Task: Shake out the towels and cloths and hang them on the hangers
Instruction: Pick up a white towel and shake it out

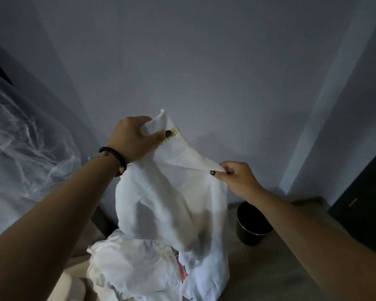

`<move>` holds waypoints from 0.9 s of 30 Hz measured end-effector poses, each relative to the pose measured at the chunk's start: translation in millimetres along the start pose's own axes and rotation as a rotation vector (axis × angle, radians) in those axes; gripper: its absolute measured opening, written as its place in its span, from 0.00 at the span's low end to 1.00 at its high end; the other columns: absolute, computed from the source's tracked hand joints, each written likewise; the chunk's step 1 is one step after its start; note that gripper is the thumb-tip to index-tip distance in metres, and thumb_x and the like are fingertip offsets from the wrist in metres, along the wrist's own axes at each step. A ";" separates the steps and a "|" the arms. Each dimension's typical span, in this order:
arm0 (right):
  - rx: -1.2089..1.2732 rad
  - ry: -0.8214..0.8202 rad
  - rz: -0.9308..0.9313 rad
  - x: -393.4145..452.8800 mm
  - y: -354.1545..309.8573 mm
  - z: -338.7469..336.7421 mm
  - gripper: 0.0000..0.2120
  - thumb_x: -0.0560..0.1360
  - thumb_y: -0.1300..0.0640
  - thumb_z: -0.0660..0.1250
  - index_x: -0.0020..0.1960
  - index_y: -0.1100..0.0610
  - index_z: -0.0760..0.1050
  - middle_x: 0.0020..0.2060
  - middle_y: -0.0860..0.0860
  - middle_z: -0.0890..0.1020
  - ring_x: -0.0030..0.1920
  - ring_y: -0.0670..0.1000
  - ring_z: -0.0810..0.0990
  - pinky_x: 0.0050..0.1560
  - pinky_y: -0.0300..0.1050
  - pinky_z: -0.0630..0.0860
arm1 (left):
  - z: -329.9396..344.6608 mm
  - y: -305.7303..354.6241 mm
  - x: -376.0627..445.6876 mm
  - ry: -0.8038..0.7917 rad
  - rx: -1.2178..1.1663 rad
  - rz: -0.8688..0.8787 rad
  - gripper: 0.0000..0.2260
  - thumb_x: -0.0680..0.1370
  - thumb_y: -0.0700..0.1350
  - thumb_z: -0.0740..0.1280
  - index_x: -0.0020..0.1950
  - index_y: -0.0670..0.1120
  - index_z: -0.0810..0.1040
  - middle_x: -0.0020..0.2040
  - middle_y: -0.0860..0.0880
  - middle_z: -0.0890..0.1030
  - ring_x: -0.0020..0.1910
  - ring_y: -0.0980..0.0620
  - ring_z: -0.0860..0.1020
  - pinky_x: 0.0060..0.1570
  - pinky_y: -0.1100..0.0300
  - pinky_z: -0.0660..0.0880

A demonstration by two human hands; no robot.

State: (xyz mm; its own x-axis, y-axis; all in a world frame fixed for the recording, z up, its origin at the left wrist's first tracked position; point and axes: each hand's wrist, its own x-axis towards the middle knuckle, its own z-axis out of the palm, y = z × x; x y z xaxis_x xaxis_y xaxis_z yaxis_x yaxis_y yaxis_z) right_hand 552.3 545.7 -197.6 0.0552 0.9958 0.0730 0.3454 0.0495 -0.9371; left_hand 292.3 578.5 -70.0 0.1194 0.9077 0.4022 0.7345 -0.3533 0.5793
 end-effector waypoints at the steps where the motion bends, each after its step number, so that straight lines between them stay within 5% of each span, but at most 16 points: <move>1: 0.002 0.008 -0.022 3.2 -5.0 1.9 0.08 0.73 0.58 0.73 0.37 0.57 0.79 0.30 0.52 0.78 0.31 0.45 0.72 0.35 0.40 0.68 | -3.7 -6.6 0.3 0.048 0.003 -0.007 0.21 0.69 0.63 0.72 0.38 0.45 0.79 0.31 0.45 0.79 0.31 0.47 0.77 0.34 0.55 0.73; 4: 0.000 -0.002 -0.116 8.8 -22.8 11.0 0.13 0.75 0.57 0.70 0.37 0.63 0.74 0.28 0.49 0.70 0.29 0.44 0.66 0.32 0.41 0.63 | -13.8 -17.2 -2.7 0.247 -0.147 -0.034 0.16 0.73 0.57 0.72 0.38 0.45 0.78 0.29 0.52 0.78 0.28 0.57 0.75 0.31 0.60 0.73; 9: -0.046 -0.083 -0.200 7.0 -40.7 41.2 0.14 0.77 0.52 0.68 0.42 0.63 0.73 0.33 0.53 0.75 0.33 0.50 0.73 0.35 0.43 0.68 | -29.6 -5.5 -3.5 0.475 -0.220 0.055 0.13 0.78 0.50 0.68 0.35 0.53 0.70 0.28 0.54 0.74 0.28 0.63 0.71 0.30 0.67 0.68; 13: -0.032 -0.203 -0.041 -0.6 -19.9 71.7 0.14 0.72 0.49 0.72 0.53 0.57 0.79 0.47 0.52 0.84 0.46 0.50 0.83 0.48 0.46 0.81 | -34.4 4.5 1.0 0.463 -0.243 0.130 0.13 0.78 0.51 0.68 0.41 0.43 0.76 0.35 0.45 0.79 0.35 0.48 0.77 0.36 0.56 0.73; 17: 0.000 -0.277 0.097 -5.3 -8.6 94.2 0.14 0.71 0.51 0.74 0.54 0.56 0.81 0.47 0.51 0.85 0.47 0.49 0.84 0.51 0.49 0.82 | -45.0 5.3 -2.7 0.432 -0.191 0.164 0.10 0.77 0.49 0.69 0.42 0.43 0.77 0.31 0.55 0.76 0.31 0.59 0.73 0.32 0.68 0.68; 22: 0.240 -0.236 -0.150 13.0 -97.4 84.6 0.07 0.73 0.58 0.72 0.51 0.55 0.79 0.43 0.50 0.85 0.43 0.45 0.83 0.44 0.38 0.79 | -60.8 -10.6 -9.8 0.331 -0.031 0.294 0.11 0.76 0.53 0.67 0.43 0.45 0.79 0.30 0.49 0.77 0.29 0.54 0.73 0.30 0.61 0.69; 27: 0.221 -0.253 -0.360 32.9 -171.4 85.3 0.02 0.75 0.62 0.69 0.47 0.58 0.80 0.42 0.53 0.85 0.43 0.49 0.82 0.49 0.45 0.79 | -68.8 -24.1 -11.0 0.347 -0.024 0.346 0.13 0.76 0.55 0.66 0.42 0.45 0.79 0.29 0.48 0.77 0.29 0.51 0.74 0.28 0.62 0.69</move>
State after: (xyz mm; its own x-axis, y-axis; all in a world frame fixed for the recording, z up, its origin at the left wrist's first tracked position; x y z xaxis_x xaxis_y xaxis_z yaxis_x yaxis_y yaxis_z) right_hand 415.0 576.6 -63.7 -0.2703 0.8984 0.3460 0.0925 0.3820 -0.9195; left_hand 227.3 561.5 -39.5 0.1210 0.6082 0.7845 0.6747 -0.6301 0.3844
